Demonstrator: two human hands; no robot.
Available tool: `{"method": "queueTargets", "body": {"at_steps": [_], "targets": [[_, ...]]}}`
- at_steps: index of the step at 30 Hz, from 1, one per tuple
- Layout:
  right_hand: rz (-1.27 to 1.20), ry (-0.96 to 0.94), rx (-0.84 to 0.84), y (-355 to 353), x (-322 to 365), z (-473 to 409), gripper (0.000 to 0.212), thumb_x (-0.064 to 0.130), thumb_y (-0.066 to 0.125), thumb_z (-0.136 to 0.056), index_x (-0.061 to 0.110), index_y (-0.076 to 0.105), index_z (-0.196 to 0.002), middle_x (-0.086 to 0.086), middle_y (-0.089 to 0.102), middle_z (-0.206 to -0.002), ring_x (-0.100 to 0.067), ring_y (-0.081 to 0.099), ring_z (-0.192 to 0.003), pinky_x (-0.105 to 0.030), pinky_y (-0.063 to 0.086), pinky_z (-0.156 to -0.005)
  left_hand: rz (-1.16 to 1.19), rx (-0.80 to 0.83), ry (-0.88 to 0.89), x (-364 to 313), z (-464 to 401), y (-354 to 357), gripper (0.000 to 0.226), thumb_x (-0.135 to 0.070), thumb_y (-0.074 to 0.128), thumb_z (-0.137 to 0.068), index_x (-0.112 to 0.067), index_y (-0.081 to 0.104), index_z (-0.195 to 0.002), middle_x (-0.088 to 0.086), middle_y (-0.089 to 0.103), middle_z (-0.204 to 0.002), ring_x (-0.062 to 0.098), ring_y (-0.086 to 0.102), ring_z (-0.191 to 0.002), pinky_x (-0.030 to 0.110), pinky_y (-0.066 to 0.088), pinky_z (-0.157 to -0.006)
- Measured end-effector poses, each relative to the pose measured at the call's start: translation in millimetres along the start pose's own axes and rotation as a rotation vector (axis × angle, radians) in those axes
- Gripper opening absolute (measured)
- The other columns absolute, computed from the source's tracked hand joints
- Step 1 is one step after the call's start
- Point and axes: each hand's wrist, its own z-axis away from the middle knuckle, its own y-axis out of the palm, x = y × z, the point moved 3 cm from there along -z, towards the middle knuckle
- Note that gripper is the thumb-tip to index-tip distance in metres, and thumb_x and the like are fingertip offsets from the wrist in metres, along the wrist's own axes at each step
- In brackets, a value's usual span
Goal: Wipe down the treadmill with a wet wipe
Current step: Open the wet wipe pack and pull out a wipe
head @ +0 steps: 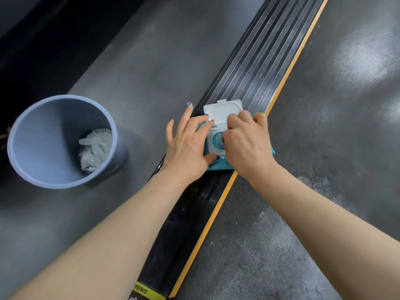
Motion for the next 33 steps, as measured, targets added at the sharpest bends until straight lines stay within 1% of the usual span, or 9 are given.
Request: {"method": "queueTargets", "body": {"at_steps": [5,9,11,14,17,20,24,28,33], "targets": [[0.028,-0.112,0.12,2.8,-0.8,-8.8,0.029,0.012,0.085,-0.049,0.012,0.056,-0.047,0.0,0.044,-0.062,-0.028,0.053,-0.067,-0.037,0.021,-0.069,-0.014,0.043,-0.027,-1.1,-0.4,-2.1,0.081,-0.036,0.082,-0.079,-0.016,0.047,-0.149,-0.003,0.04,-0.155,0.021,0.004,-0.156,0.058,0.0,-0.121],[0.059,-0.216,0.108,0.8,-5.5,-9.6,0.028,0.003,0.08,-0.051,0.015,0.056,-0.048,0.002,0.039,-0.064,-0.026,0.05,-0.066,-0.038,0.022,-0.069,-0.004,0.035,-0.027,-0.9,1.3,-1.3,0.078,-0.038,0.079,-0.082,-0.017,0.046,-0.149,-0.004,0.039,-0.157,0.02,0.002,-0.156,0.057,-0.001,-0.121],[0.094,-0.279,0.05,-4.4,-3.0,-7.8,0.029,-0.003,0.066,-0.049,0.018,0.048,-0.045,0.004,0.028,-0.062,-0.025,0.047,-0.063,-0.038,0.022,-0.069,-0.001,0.019,-0.019,-0.2,2.2,-1.0,0.077,-0.038,0.08,-0.082,-0.016,0.047,-0.148,-0.003,0.041,-0.156,0.021,0.004,-0.156,0.058,-0.001,-0.12],[0.092,-0.336,0.037,-9.0,5.2,-9.9,0.023,0.002,0.05,-0.051,0.021,0.038,-0.045,0.003,0.025,-0.058,-0.025,0.048,-0.06,-0.039,0.021,-0.069,0.001,0.006,-0.017,-0.5,3.7,-0.6,0.078,-0.037,0.08,-0.082,-0.015,0.047,-0.148,-0.002,0.042,-0.155,0.022,0.006,-0.156,0.059,0.0,-0.12],[0.097,-0.362,0.093,-2.5,5.7,-17.0,0.023,0.006,0.073,-0.046,0.015,0.052,-0.044,0.0,0.04,-0.055,-0.026,0.051,-0.06,-0.038,0.021,-0.069,-0.013,0.028,-0.026,-0.9,4.0,-1.5,0.078,-0.039,0.079,-0.083,-0.016,0.045,-0.15,-0.005,0.039,-0.157,0.02,0.002,-0.157,0.058,-0.002,-0.12],[0.036,-0.314,0.124,1.6,-5.0,-16.1,0.026,0.01,0.079,-0.052,0.014,0.054,-0.048,0.0,0.044,-0.059,-0.026,0.05,-0.061,-0.036,0.02,-0.068,-0.046,0.034,-0.02,-1.8,3.6,-1.5,0.078,-0.04,0.077,-0.085,-0.016,0.043,-0.151,-0.005,0.037,-0.158,0.02,0.0,-0.157,0.058,-0.004,-0.12],[-0.08,-0.178,-0.013,0.2,-13.6,-3.6,0.018,0.01,0.069,-0.069,0.012,0.059,-0.054,-0.002,0.049,-0.065,-0.027,0.052,-0.067,-0.036,0.026,-0.07,-0.084,0.008,-0.007,-3.5,5.6,-0.5,0.078,-0.036,0.08,-0.082,-0.013,0.045,-0.149,-0.001,0.041,-0.155,0.023,0.005,-0.156,0.059,-0.005,-0.12],[-0.195,-0.089,-0.143,-6.9,-11.7,9.3,0.012,0.015,0.063,-0.074,0.012,0.064,-0.062,-0.003,0.054,-0.071,-0.028,0.055,-0.072,-0.036,0.029,-0.073,-0.086,0.006,-0.002,-3.7,8.1,-0.7,0.078,-0.034,0.08,-0.082,-0.014,0.045,-0.149,-0.001,0.043,-0.154,0.024,0.007,-0.156,0.06,-0.005,-0.119],[-0.229,0.021,-0.101,0.2,-30.8,27.5,0.004,0.016,0.072,-0.079,0.014,0.075,-0.08,-0.002,0.061,-0.082,-0.031,0.06,-0.079,-0.038,0.027,-0.078,-0.069,0.042,-0.009,-5.0,6.9,-1.5,0.082,-0.038,0.079,-0.083,-0.016,0.041,-0.152,-0.003,0.039,-0.156,0.021,0.002,-0.157,0.058,-0.008,-0.12]]}}
